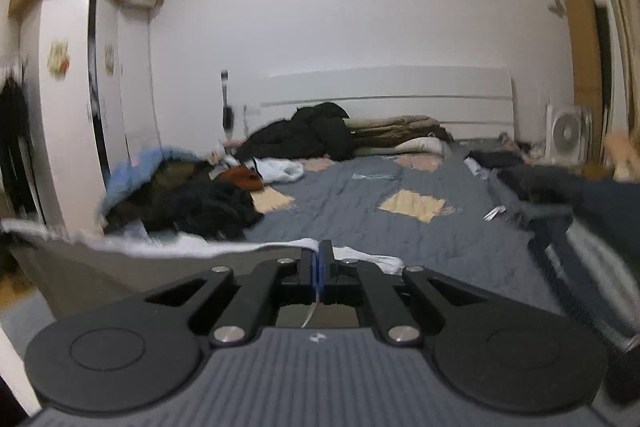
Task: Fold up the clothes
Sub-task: 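Grasp the sweatshirt hem with the left gripper while the right gripper holds fabric, then lower the sweatshirt onto the bed and open both grippers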
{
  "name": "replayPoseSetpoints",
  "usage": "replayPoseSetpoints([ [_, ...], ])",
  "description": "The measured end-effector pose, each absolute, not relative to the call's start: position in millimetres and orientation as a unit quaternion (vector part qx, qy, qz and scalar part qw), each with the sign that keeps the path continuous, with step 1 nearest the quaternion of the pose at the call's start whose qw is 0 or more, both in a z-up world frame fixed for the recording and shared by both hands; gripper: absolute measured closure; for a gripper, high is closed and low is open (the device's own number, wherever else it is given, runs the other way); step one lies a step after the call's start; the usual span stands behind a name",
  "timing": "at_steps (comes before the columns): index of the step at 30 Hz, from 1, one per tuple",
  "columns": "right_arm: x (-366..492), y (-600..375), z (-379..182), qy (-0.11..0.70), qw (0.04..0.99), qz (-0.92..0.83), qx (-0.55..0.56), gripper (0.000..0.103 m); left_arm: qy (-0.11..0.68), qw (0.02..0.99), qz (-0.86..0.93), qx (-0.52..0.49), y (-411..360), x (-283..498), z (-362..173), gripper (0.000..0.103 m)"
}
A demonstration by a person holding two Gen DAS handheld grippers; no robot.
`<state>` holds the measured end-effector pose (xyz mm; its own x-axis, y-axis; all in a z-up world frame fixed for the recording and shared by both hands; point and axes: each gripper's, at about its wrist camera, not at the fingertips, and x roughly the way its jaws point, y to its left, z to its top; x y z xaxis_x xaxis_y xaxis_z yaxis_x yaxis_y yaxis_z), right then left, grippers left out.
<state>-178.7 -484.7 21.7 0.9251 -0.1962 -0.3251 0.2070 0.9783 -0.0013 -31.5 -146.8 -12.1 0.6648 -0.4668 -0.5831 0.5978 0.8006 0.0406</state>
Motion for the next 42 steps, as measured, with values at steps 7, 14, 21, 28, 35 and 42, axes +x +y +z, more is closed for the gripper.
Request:
replayPoseSetpoints([
  [7,-154,-485,-77,0.355,0.931,-0.078,-0.024,0.102,0.388,0.846,-0.309,0.195,-155,-40,-83,0.094],
  [14,-178,-488,-95,0.434,0.898,-0.051,0.055,0.080,0.399,0.825,-0.346,0.200,-161,-38,-89,0.043],
  [21,-184,-527,-46,0.320,0.937,-0.098,0.103,0.051,0.304,0.863,-0.387,0.110,-190,-21,-62,0.019],
  [28,-79,-545,-86,0.322,0.934,-0.153,0.004,0.051,0.257,0.879,-0.396,0.058,-236,12,-72,0.019],
  [35,-20,-569,-117,0.334,0.930,-0.151,0.003,0.051,0.287,0.882,-0.371,0.039,-279,55,-117,0.019],
  [42,4,-602,-124,0.327,0.928,-0.177,0.018,0.100,0.311,0.883,-0.349,0.046,-276,65,-141,0.020],
])
